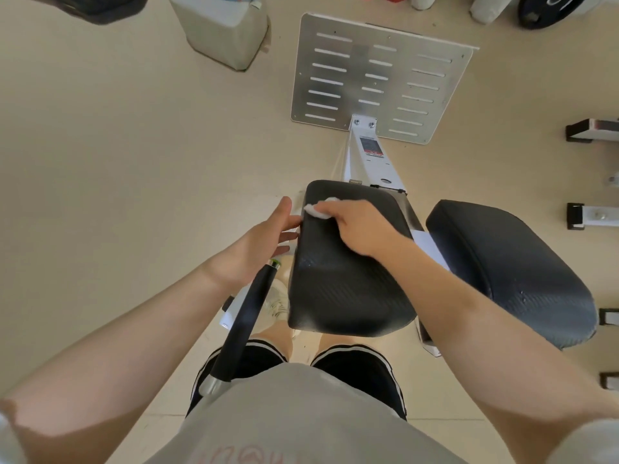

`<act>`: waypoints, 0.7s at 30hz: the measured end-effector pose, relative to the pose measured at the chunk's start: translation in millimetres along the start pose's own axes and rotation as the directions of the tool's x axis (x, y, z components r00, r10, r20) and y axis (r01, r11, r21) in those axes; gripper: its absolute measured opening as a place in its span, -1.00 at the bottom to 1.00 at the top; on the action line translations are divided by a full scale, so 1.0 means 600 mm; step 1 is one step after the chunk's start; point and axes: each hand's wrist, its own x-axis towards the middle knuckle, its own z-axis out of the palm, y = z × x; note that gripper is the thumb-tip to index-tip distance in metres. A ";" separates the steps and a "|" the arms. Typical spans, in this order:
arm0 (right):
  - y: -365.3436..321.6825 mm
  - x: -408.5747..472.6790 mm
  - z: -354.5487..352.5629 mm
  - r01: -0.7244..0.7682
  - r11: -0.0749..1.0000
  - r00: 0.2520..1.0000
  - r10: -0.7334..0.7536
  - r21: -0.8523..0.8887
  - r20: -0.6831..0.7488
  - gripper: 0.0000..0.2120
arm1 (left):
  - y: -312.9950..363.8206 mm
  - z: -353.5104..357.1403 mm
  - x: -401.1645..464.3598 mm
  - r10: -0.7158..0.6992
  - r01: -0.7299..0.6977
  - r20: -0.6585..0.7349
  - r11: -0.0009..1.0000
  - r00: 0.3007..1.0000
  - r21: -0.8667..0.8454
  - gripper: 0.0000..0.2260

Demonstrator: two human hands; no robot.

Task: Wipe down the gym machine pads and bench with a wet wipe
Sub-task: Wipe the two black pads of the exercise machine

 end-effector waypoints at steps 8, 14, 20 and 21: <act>-0.019 0.027 0.003 0.066 0.998 0.998 -0.066 -0.009 0.002 -0.58 | -0.015 -0.022 0.008 -0.014 0.017 0.014 0.973 1.000 -0.232 -0.42; -0.026 -0.073 0.021 0.429 0.902 0.902 -0.431 0.053 0.036 -0.67 | -0.019 -0.031 0.005 -0.037 0.060 0.112 0.976 0.993 -0.209 -0.39; 0.018 -0.001 0.002 0.066 0.992 0.997 -0.069 -0.106 -0.029 -0.56 | -0.028 -0.028 0.001 -0.028 0.048 0.116 0.984 0.993 -0.171 -0.40; 0.023 0.007 0.001 0.014 0.993 0.999 -0.018 -0.113 -0.036 -0.55 | -0.031 -0.027 0.000 -0.023 0.042 0.120 0.986 0.993 -0.159 -0.40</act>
